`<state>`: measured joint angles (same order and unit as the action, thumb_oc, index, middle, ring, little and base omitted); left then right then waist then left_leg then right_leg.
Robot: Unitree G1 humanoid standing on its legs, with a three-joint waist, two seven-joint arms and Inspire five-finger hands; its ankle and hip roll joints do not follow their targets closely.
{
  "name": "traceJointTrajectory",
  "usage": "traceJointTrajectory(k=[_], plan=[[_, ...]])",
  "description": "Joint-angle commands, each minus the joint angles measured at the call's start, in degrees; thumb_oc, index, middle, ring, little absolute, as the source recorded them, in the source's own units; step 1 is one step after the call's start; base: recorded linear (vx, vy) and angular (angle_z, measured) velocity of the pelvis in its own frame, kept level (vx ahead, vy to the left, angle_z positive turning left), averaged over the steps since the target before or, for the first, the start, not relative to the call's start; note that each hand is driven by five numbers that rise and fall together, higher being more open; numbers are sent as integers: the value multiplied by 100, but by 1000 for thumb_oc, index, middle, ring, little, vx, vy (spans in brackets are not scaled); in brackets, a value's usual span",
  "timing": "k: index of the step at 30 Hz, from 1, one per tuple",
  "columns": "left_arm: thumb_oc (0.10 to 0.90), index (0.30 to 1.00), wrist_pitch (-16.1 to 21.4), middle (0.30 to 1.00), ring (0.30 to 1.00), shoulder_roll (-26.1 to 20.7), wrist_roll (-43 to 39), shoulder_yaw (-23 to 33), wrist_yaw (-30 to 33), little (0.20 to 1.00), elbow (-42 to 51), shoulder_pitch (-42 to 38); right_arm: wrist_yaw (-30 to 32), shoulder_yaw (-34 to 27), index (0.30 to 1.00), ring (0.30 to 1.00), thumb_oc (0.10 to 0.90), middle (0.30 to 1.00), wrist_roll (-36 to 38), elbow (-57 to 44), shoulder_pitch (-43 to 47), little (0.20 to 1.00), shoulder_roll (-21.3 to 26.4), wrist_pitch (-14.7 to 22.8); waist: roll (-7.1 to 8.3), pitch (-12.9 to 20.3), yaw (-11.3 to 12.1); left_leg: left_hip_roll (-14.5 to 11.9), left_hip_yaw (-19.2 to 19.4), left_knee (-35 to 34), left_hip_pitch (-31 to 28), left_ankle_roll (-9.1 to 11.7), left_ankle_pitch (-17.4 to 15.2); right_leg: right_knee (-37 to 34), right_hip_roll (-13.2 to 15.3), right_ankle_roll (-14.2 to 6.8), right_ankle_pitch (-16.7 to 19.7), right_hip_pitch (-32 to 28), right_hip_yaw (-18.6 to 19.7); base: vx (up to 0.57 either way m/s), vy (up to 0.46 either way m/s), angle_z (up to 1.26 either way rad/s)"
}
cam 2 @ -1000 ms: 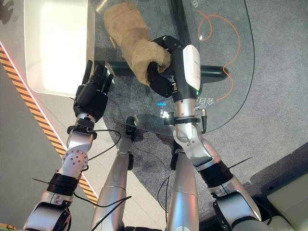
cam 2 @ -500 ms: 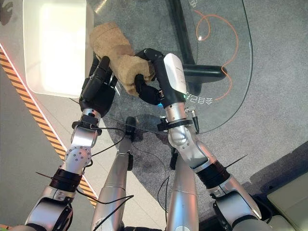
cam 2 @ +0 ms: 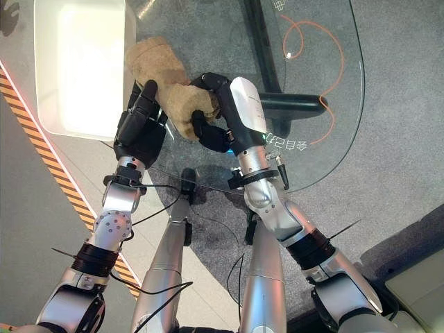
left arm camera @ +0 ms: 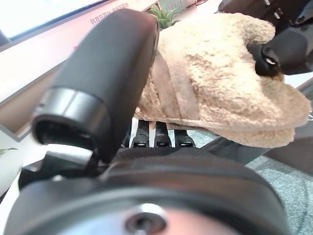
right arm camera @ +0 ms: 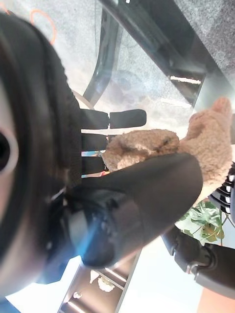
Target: Wipe the table with a cloth and put it in the basket.
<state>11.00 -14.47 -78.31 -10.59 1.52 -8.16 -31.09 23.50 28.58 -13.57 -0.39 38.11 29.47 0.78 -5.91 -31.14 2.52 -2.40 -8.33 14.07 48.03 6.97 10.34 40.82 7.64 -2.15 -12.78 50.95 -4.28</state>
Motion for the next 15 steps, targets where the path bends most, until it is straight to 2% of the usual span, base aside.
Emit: traceJointTrajectory(k=[1,6,15], plan=[[800,900,584,900,900,-88,-23,184,-542,900,638,-547,-28,77,300,300,100,300,-319,-925,863,200,-181,654,240,134,-35,643,802,434,-305,-715,-831,-1665,-347,-102,1070,-373,-254,0,0,0],[800,900,736,900,900,-45,-27,268,-597,900,725,-501,-151,77,300,300,100,300,-390,-900,849,200,-160,652,251,134,-17,655,781,437,-309,-715,-838,-1658,-352,-102,1071,-371,-260,0,0,0],[800,900,624,900,900,-49,187,276,-470,900,735,-562,-450,205,300,300,100,300,-486,-922,987,200,-57,697,271,134,-5,667,764,429,-286,-711,-830,-1670,-360,-109,1076,-353,-276,0,0,0]])
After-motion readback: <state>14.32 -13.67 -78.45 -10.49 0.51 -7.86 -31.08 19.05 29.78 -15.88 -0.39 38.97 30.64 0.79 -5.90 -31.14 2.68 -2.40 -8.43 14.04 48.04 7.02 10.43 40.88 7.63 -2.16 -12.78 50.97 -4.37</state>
